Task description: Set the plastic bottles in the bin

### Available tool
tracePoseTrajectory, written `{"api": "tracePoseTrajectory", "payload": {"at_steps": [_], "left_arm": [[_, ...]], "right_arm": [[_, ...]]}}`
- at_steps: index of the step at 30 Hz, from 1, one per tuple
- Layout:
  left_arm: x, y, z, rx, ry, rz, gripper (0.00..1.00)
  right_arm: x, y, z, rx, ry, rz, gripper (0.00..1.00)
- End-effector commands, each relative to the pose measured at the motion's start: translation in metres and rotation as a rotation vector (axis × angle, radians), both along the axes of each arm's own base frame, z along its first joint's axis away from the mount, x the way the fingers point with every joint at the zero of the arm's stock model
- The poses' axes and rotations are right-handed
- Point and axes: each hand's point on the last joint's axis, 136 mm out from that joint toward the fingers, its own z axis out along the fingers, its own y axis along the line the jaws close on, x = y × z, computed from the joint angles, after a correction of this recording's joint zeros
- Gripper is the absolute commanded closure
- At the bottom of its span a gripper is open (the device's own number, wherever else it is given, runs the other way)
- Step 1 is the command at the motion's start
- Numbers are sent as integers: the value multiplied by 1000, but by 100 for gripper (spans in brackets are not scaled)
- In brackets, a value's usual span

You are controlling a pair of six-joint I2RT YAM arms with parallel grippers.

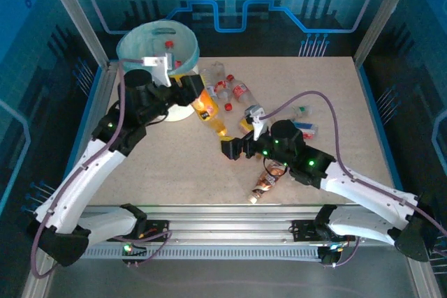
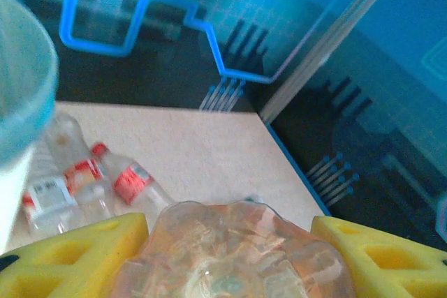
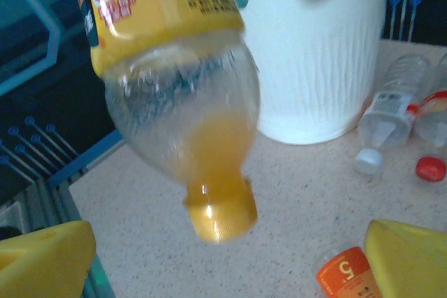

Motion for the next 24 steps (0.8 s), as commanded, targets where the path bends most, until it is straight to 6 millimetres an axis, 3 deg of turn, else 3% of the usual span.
{"api": "tracePoseTrajectory", "payload": {"at_steps": [1,9,13,18,24], "left_arm": [[6,27,41,28,-136,108,49],[32,77,117,65,-289,275,50],[55,104,137,96,-320,370,51],[103,131,130,206,-301,479,52],[151,140,100,271,-234,488,53]], "right_arm": [[3,-13,-1,-13,-10,-74,0],[7,-12,7,-17,-14,-87,0],[9,-8,10,-33,-12,-80,0],[10,-1,28,-19,-25,-59,0],[21,11,42,-5,28,-81,1]]}}
